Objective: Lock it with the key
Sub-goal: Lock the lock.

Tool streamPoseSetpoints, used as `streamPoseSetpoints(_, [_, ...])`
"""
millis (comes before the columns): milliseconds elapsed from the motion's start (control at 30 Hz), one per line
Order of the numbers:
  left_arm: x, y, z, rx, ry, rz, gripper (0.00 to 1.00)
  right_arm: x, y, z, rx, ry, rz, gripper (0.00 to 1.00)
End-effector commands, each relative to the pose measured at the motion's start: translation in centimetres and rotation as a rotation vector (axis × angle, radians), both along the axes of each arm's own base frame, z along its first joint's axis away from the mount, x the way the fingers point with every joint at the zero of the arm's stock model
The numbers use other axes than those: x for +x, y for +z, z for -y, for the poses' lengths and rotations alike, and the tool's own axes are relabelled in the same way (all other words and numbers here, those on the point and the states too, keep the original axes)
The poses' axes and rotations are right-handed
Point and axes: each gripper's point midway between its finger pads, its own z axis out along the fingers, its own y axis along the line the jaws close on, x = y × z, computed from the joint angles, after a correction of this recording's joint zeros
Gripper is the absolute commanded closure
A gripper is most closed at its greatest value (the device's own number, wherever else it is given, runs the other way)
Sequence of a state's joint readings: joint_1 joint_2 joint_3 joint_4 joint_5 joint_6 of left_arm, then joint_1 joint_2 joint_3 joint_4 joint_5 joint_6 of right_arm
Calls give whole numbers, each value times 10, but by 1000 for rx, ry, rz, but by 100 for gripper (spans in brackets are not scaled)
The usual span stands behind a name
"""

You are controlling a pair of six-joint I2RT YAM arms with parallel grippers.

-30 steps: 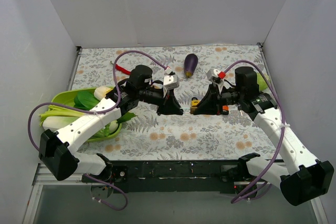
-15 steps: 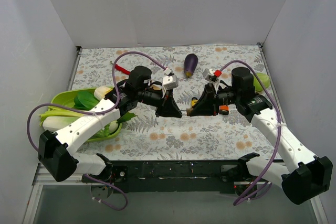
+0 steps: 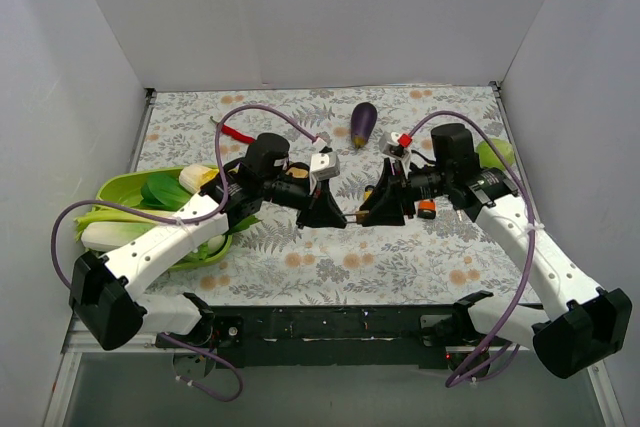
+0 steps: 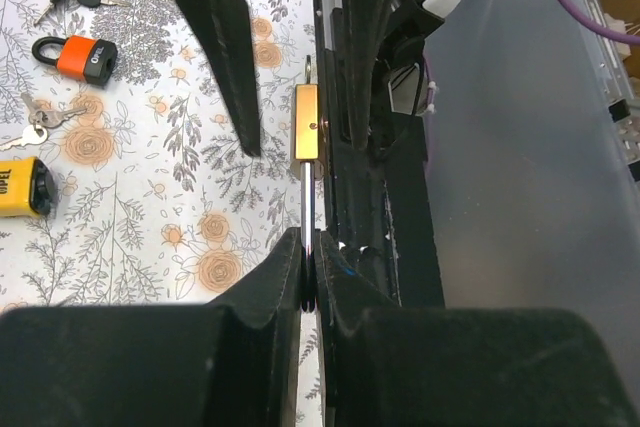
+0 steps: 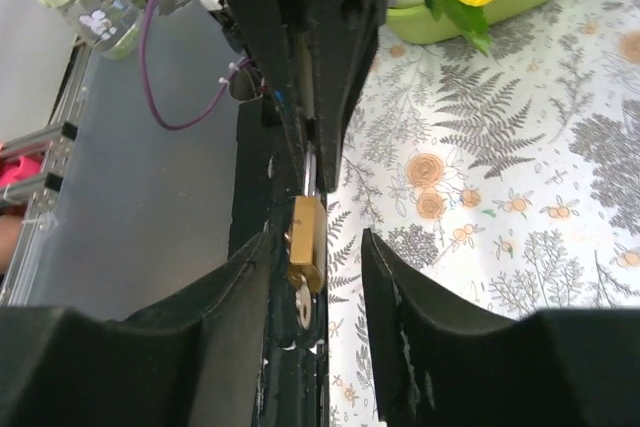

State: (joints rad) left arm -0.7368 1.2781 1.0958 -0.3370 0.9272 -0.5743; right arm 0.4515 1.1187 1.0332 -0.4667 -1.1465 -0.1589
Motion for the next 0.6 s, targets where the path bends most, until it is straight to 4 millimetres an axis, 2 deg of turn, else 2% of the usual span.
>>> streamPoseSetpoints(0, [0,8,-10,-34,-24,162,100,6,0,19,-63,-51,29,47])
streamPoseSetpoints(100, [0,0,-14,-1,-33,192,100,11,-5,28,-88,-74,64,46])
streamPoseSetpoints(233, [-2,-3,-15,9,-44,178,100,4,-8,33,-116,-60,57,45])
streamPoseSetpoints(567, [1,-6,-8,7,-59,154,100,12,-7,30,-126,-61,77,45])
